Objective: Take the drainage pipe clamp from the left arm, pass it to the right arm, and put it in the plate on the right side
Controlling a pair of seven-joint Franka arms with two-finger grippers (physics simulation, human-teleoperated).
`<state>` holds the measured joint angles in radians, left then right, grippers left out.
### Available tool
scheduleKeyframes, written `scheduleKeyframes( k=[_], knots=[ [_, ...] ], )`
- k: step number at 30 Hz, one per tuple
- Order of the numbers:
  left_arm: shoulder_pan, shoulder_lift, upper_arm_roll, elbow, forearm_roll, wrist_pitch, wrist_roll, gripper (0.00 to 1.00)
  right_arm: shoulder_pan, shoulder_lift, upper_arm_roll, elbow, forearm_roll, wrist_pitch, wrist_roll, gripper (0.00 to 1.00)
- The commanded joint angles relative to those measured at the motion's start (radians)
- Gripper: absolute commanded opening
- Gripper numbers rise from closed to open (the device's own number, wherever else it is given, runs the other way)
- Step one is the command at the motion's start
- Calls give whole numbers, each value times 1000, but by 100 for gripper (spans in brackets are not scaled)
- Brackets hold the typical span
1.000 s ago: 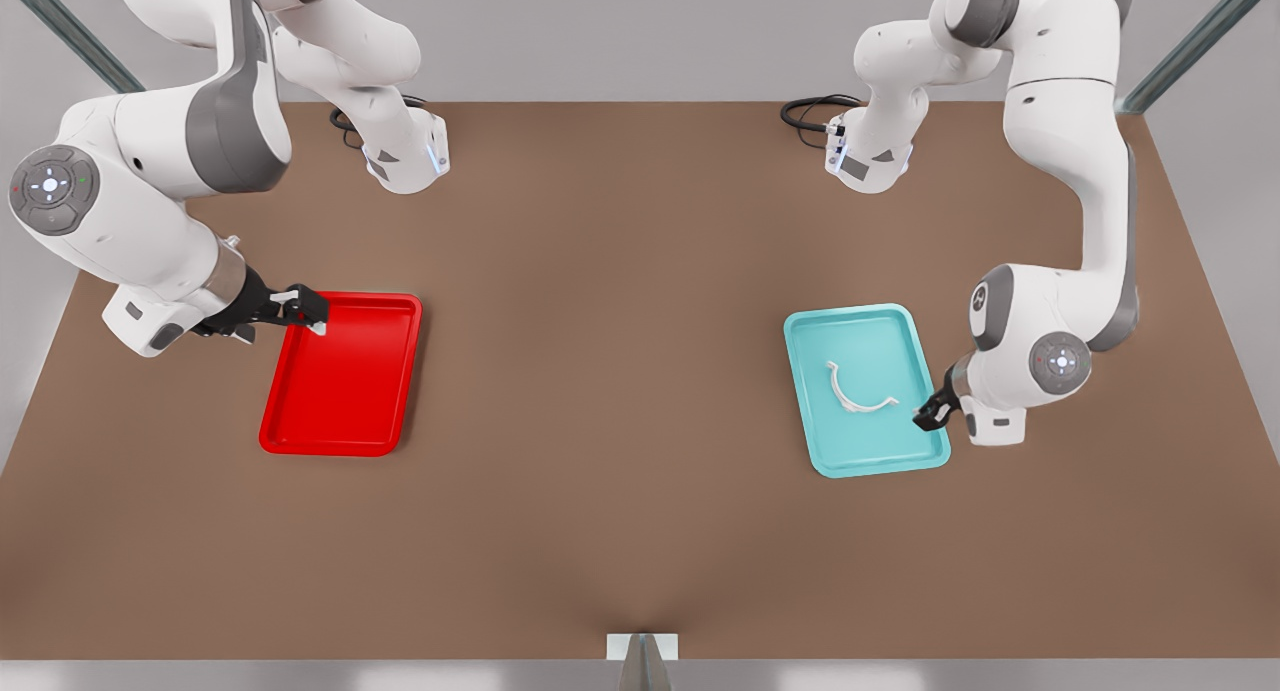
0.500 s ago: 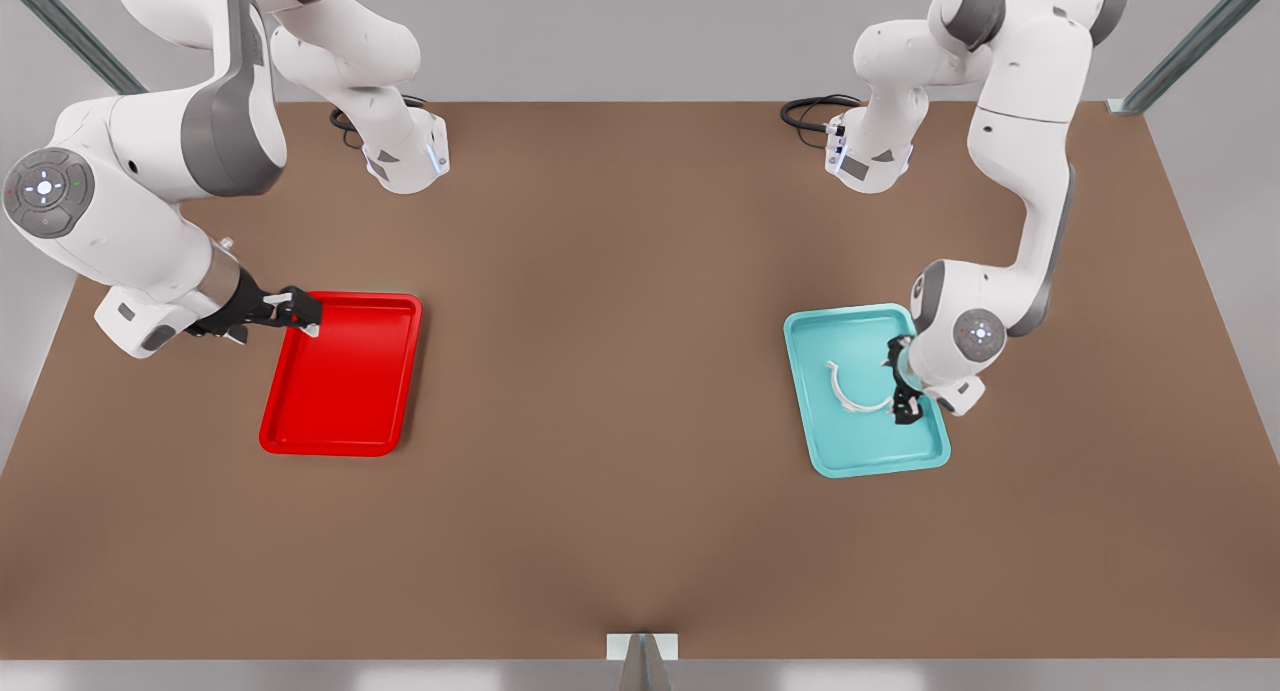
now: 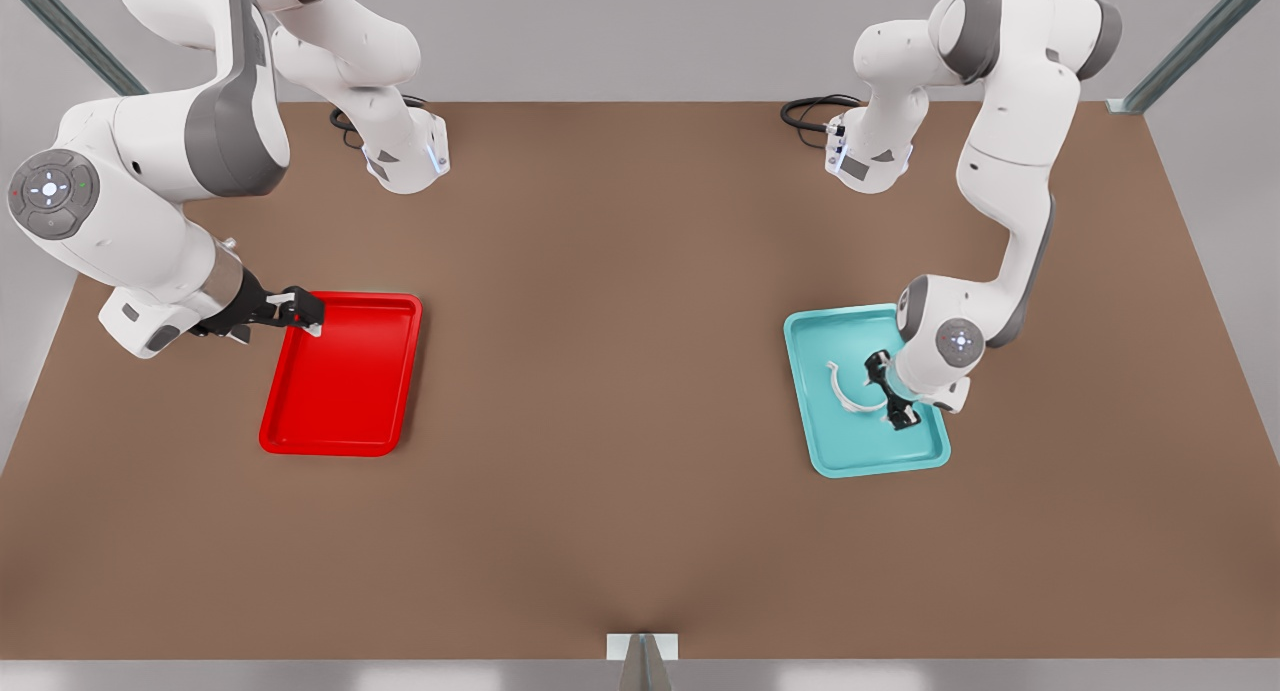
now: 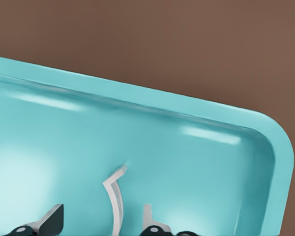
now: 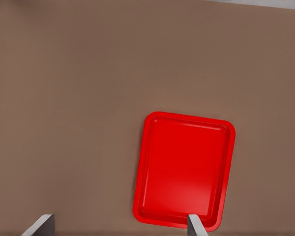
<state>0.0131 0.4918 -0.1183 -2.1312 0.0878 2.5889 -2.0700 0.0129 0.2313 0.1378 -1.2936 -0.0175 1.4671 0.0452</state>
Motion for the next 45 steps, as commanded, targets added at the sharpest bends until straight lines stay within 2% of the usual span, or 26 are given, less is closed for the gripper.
scheduleKeyframes(
  k=[1,3,4,6,9,12,14,21,23,25,26,29,34,37,39,43,45],
  knots=[
    [-1,7,3,1,4,37,-254,75,-1,-1,0,0,2,-2,-1,100],
    [-1,10,3,1,4,39,-252,65,1,-1,0,0,2,-2,4,100],
    [-1,11,3,1,7,40,-252,64,-1,-1,0,0,2,-2,4,100],
    [1,16,3,1,27,45,-254,52,1,-1,0,0,2,-4,4,100],
    [1,16,3,1,27,48,-254,45,-1,-1,2,0,2,-7,-1,100],
    [1,16,3,1,29,48,-252,27,-1,-1,2,-1,4,-7,-1,100],
    [1,16,3,1,29,46,-252,22,-1,-1,2,0,4,-7,-2,100],
    [-1,-5,3,4,70,37,-237,21,-1,-1,0,-1,10,-7,-2,100],
    [-2,-41,0,19,70,-29,-234,21,-2,-1,0,-1,10,-7,-4,100],
    [-44,-59,-7,131,61,-217,-254,21,-2,-1,0,-1,10,-7,-4,100],
    [-91,-52,-7,249,26,-361,-289,21,-2,-1,0,-1,11,-7,-4,100],
    [-209,-44,-7,407,-85,-513,-459,21,-2,-1,0,-1,10,-7,-13,100],
    [-407,-6,-7,516,-198,-517,-800,21,-11,-1,-1,-1,11,-7,-34,100],
    [-512,106,-7,700,-230,-512,-1012,21,-11,-1,-1,-1,11,-7,-41,100],
    [-555,131,-9,764,-232,-483,-1072,21,-14,-1,-1,-3,11,-7,-45,100],
    [-579,162,-9,794,-261,-316,-1206,21,-4,2,6,0,11,1,-21,100],
    [-594,172,-9,794,-261,-264,-1302,21,61,22,11,5,11,35,103,100]
  ],
)
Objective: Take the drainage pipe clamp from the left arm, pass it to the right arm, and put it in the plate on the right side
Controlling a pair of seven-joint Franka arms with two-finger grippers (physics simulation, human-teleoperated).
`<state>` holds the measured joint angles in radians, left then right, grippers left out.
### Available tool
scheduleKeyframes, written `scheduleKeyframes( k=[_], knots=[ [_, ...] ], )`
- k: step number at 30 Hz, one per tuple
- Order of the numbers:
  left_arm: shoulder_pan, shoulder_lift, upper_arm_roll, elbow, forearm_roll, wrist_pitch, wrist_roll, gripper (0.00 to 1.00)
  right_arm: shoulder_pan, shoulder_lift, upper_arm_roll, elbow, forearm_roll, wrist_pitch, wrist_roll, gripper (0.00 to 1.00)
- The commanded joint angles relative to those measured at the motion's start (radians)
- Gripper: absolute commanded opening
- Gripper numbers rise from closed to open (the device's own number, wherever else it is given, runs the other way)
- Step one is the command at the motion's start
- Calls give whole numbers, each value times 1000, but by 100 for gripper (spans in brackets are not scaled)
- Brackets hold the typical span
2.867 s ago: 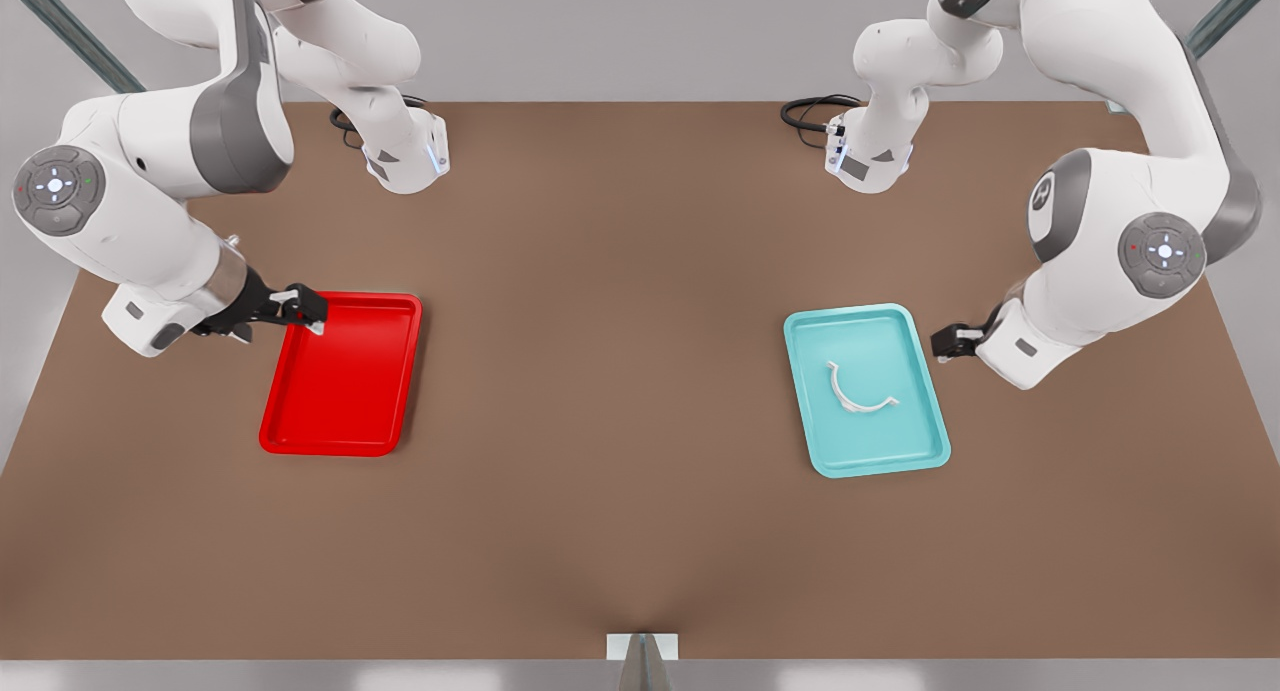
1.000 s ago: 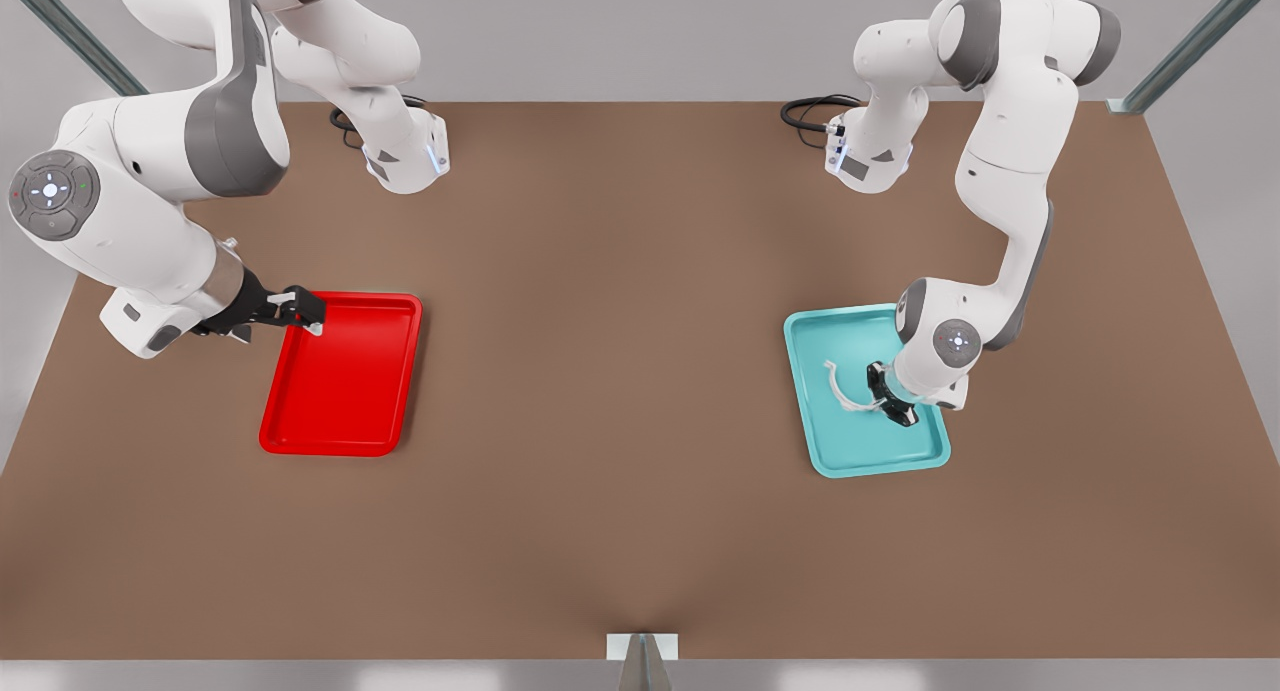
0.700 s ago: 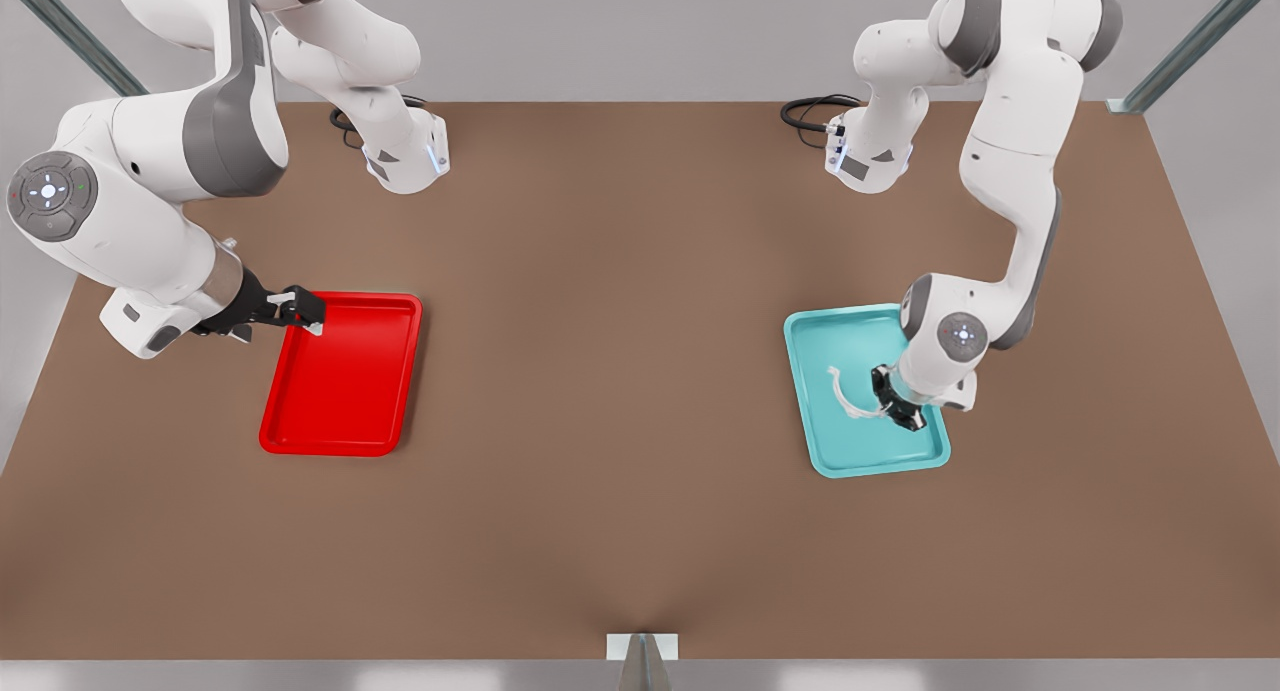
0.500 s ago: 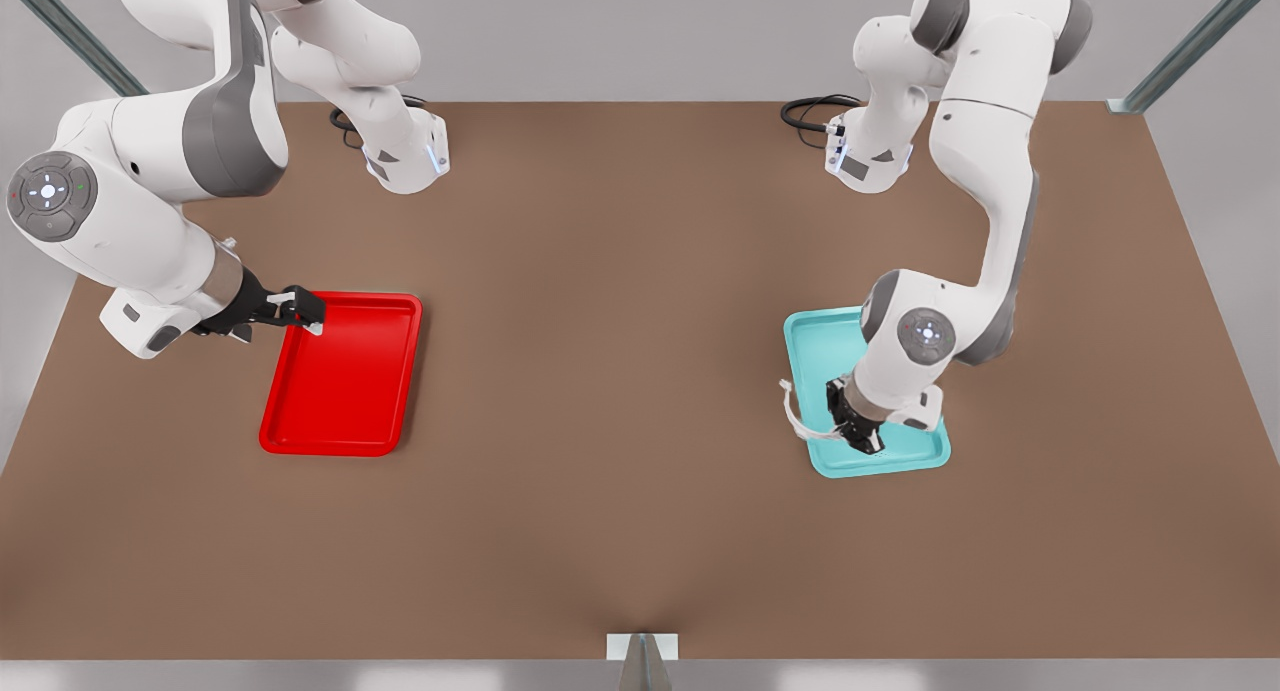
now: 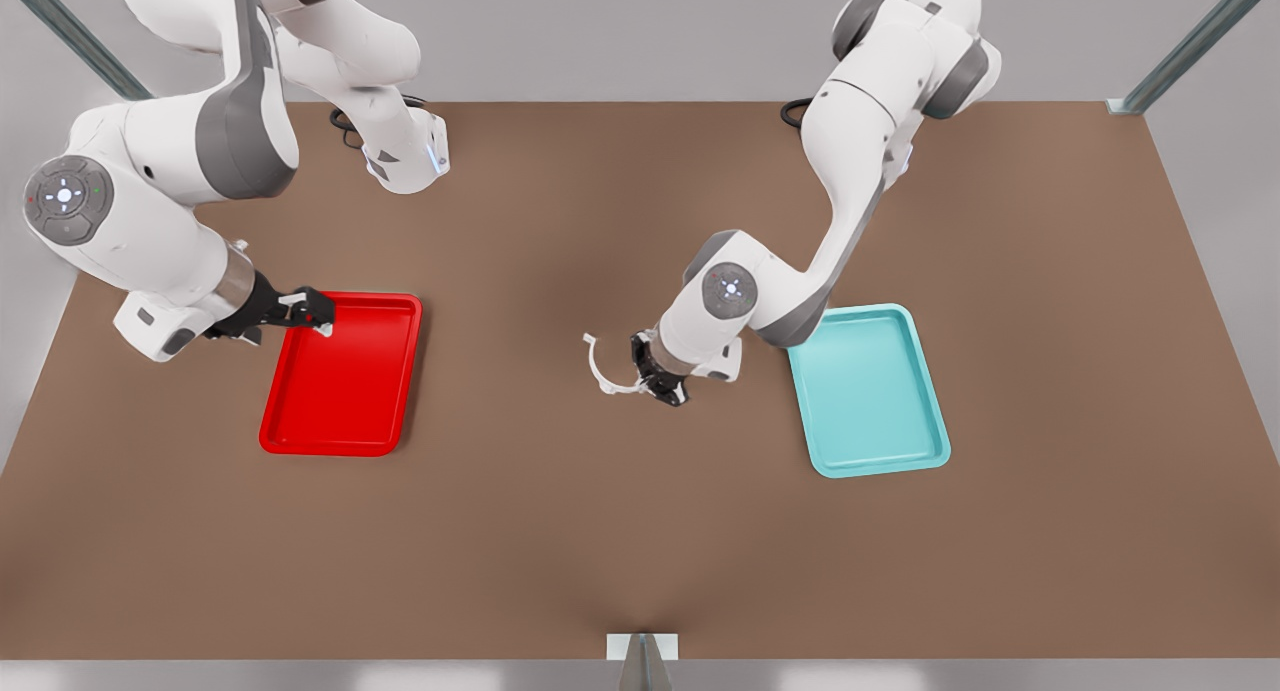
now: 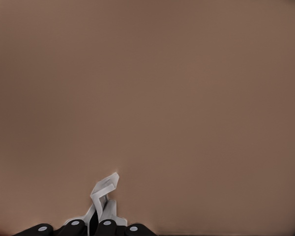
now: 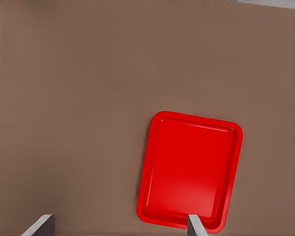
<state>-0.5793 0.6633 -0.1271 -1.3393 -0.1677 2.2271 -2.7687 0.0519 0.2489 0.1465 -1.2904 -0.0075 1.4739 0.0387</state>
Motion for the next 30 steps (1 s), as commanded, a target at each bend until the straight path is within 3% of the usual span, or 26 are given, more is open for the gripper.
scheduleKeyframes(
  k=[1,11,30],
  knots=[
    [-16,13,0,2,-7,155,-663,21,60,12,2,2,1,49,133,100],
    [-39,41,-23,8,-49,224,-680,21,264,158,42,8,26,336,426,100],
    [-34,33,-28,8,-49,220,-680,21,322,224,61,-128,-8,378,418,100]
  ],
)
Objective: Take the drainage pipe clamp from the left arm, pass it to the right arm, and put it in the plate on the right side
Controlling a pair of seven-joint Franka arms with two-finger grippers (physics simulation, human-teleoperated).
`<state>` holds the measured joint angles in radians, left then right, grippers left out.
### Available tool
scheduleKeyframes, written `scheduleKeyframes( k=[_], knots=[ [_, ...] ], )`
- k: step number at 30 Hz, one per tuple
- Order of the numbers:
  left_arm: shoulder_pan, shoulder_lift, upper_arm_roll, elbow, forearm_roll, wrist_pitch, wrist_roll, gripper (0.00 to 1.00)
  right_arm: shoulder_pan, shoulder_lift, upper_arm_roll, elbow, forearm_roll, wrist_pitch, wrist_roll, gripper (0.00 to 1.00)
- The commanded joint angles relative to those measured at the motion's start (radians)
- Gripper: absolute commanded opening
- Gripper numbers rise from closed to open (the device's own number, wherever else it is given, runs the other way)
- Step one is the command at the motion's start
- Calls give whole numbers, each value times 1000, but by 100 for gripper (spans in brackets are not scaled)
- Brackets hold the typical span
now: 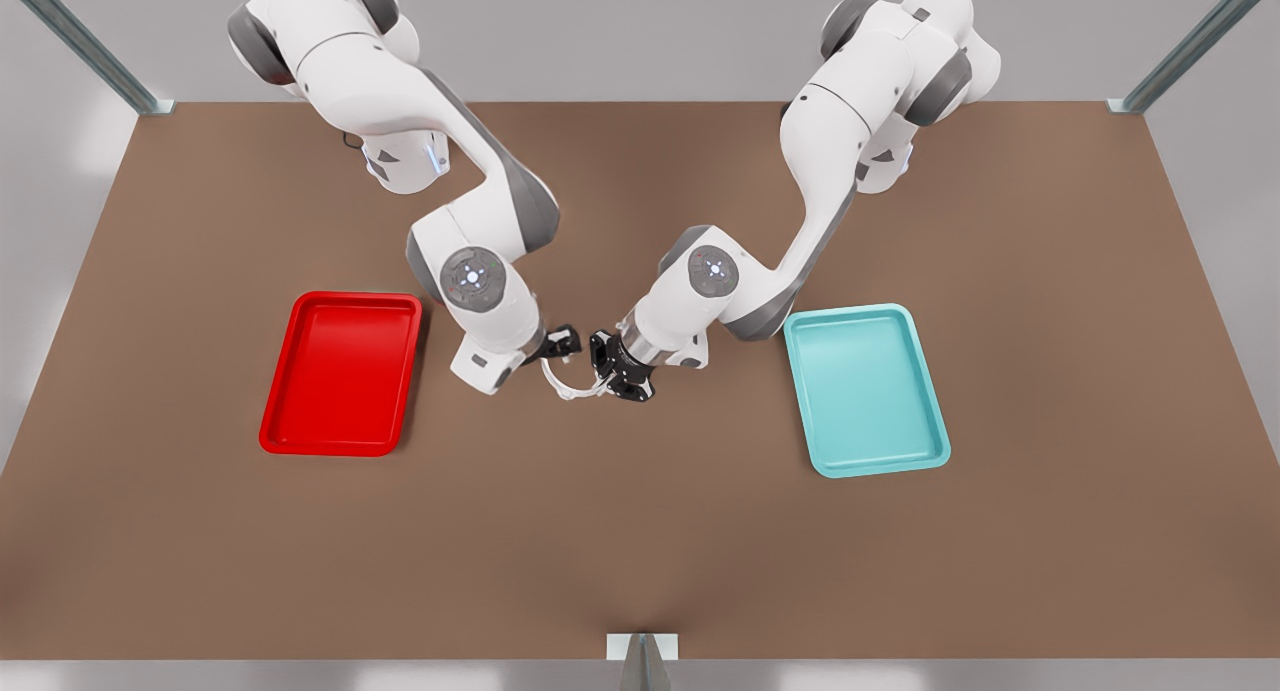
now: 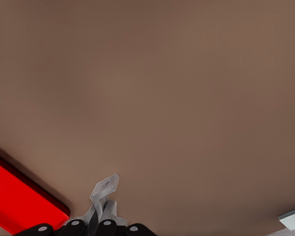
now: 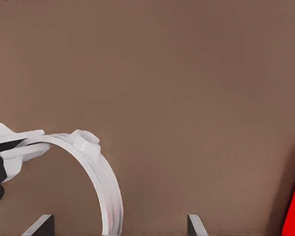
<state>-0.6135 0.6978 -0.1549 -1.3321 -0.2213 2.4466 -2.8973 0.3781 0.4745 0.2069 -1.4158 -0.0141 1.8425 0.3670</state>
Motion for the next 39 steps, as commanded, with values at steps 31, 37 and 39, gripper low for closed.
scheduleKeyframes(
  k=[31,37,39],
  knots=[
    [3,-44,0,1,13,-81,-531,100,-13,12,6,-97,-116,353,73,21],
    [152,-182,-2,39,5,-475,2,100,-96,-76,8,-244,-116,400,18,21],
    [248,-185,-6,39,7,-594,481,100,-159,-129,8,-334,-116,434,-29,21]
  ],
)
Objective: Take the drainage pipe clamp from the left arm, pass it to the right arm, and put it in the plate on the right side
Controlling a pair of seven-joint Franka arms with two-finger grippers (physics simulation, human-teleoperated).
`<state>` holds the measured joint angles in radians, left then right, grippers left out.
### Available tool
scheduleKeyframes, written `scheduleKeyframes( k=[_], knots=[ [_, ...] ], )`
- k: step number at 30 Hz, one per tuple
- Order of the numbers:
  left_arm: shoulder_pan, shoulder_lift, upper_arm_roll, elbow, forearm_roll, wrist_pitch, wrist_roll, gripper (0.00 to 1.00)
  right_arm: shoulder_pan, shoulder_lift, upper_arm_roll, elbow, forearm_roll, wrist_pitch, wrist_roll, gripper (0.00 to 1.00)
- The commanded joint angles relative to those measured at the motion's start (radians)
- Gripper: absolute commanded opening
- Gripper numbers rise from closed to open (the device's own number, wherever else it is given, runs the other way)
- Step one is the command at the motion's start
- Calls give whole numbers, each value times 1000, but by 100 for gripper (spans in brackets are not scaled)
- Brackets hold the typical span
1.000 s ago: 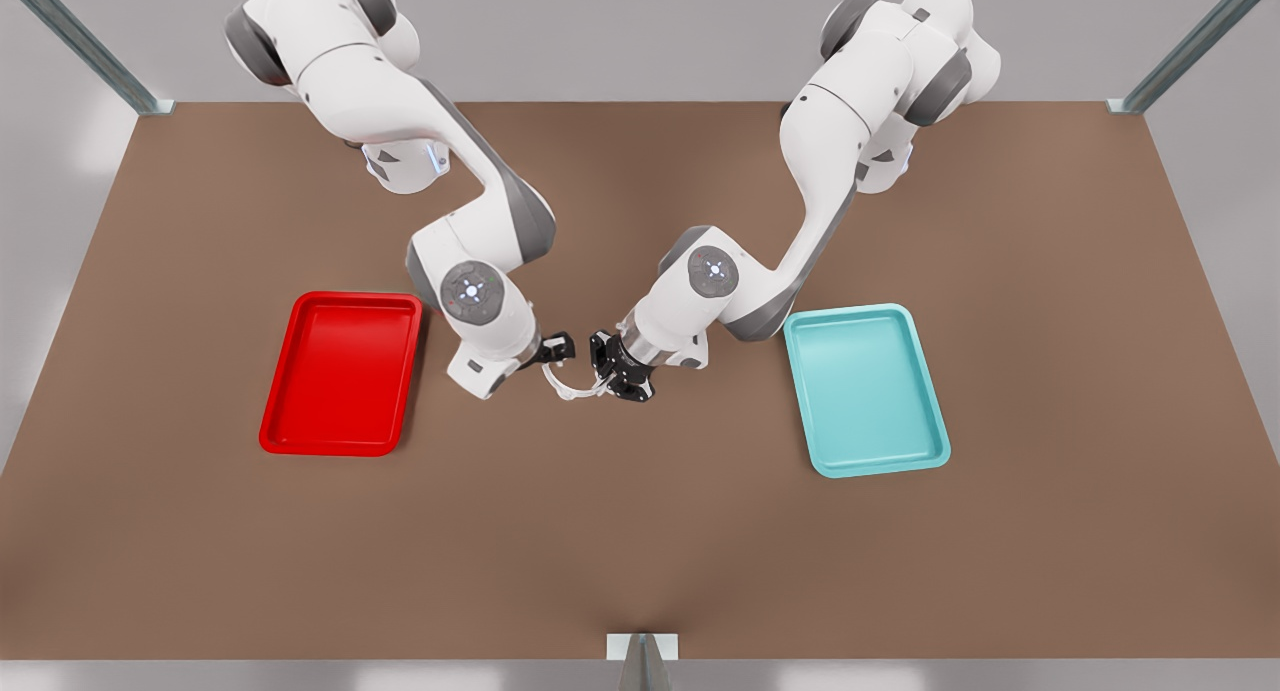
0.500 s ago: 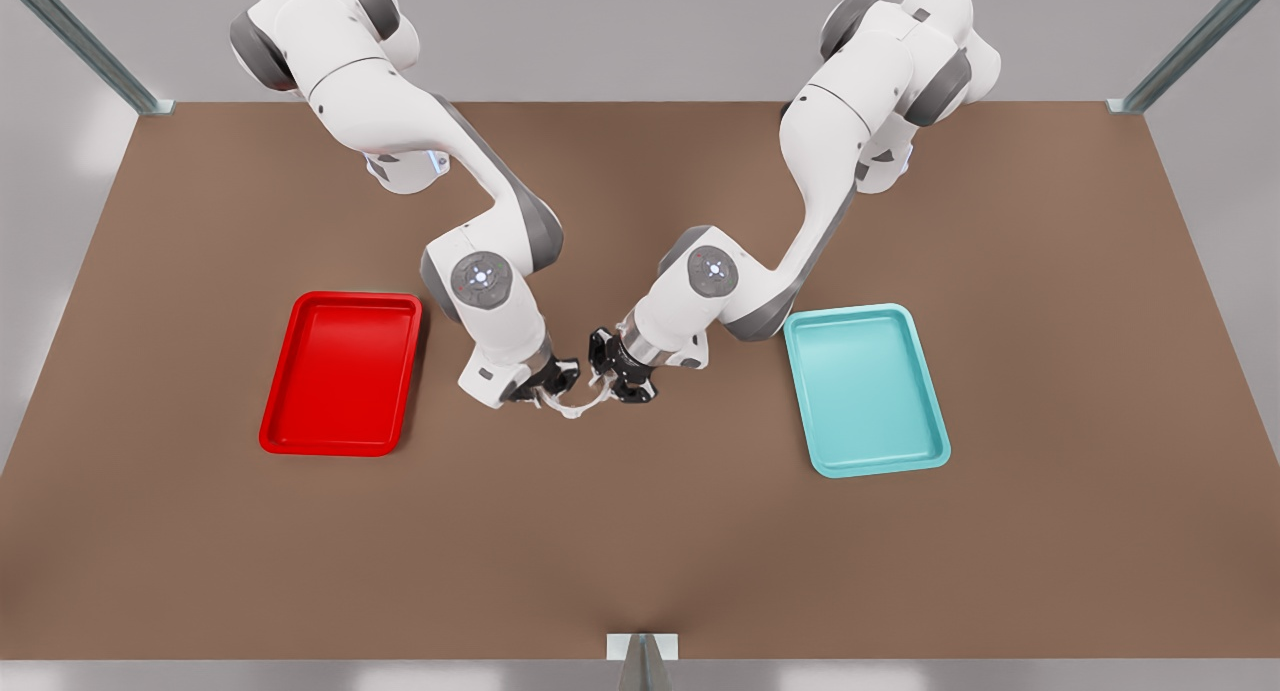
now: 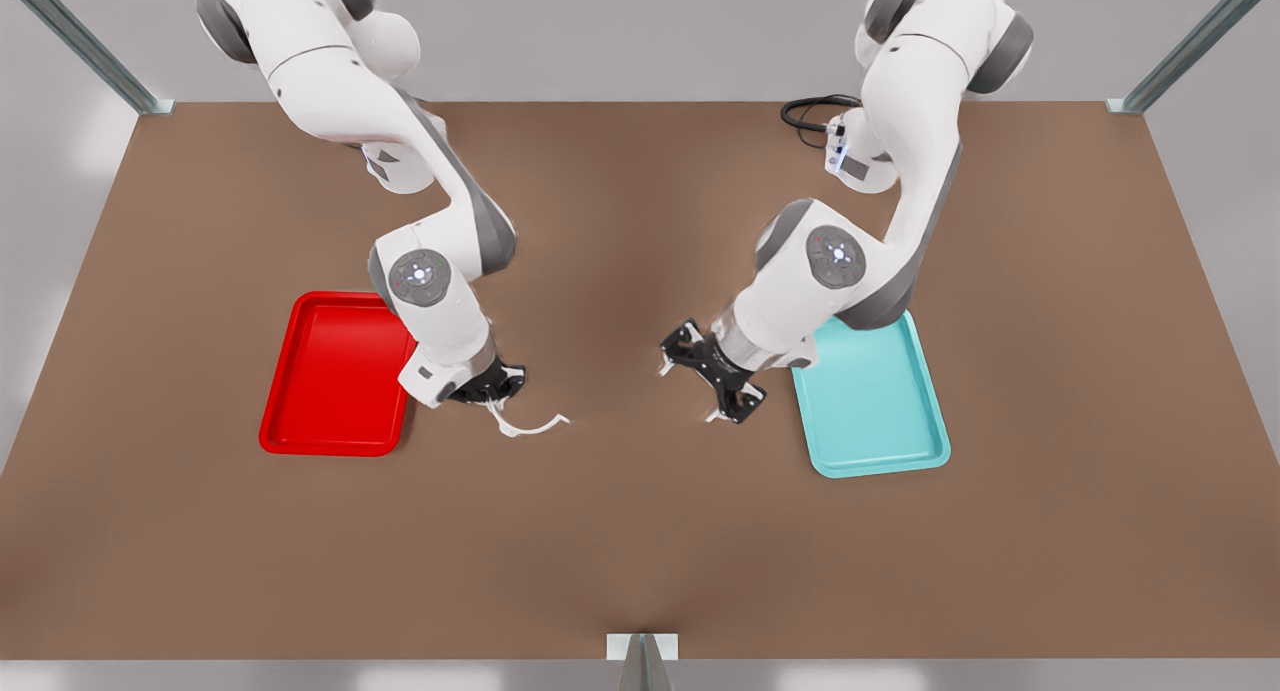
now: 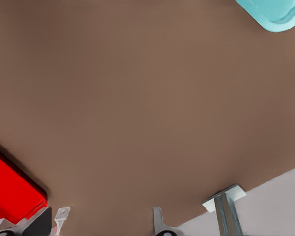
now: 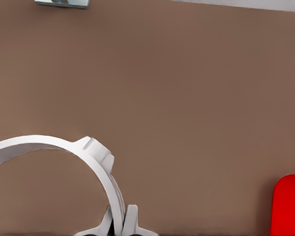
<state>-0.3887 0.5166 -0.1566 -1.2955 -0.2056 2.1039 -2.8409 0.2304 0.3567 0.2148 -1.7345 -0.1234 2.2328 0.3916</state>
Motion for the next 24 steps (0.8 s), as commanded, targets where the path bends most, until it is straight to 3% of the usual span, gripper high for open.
scheduleKeyframes(
  k=[1,3,6,8,11,13,22,23,24],
  knots=[
    [69,-4,11,2,0,-304,682,100,-72,-44,1,-75,-7,64,-137,21],
    [223,-4,15,22,0,-395,1416,100,-160,-107,6,-184,-7,99,-198,21],
    [278,-44,31,28,230,-438,2279,100,-269,-235,12,-359,-5,153,-301,21],
    [355,-231,31,-93,232,-441,2695,100,-329,-308,12,-451,-5,154,-335,21],
    [373,-300,49,-104,269,-479,2875,100,-402,-314,12,-520,-2,149,-336,21],
    [372,-385,49,-211,282,-458,2898,100,-433,-274,11,-531,-2,153,-345,21],
    [327,-270,42,-120,292,-443,2957,100,-580,-91,11,-524,-2,291,-494,21],
    [337,-270,43,-120,292,-432,2956,100,-580,-84,11,-524,-2,291,-500,65],
    [338,-268,45,-120,292,-427,2956,100,-582,-82,12,-519,-2,291,-500,96]
  ],
)
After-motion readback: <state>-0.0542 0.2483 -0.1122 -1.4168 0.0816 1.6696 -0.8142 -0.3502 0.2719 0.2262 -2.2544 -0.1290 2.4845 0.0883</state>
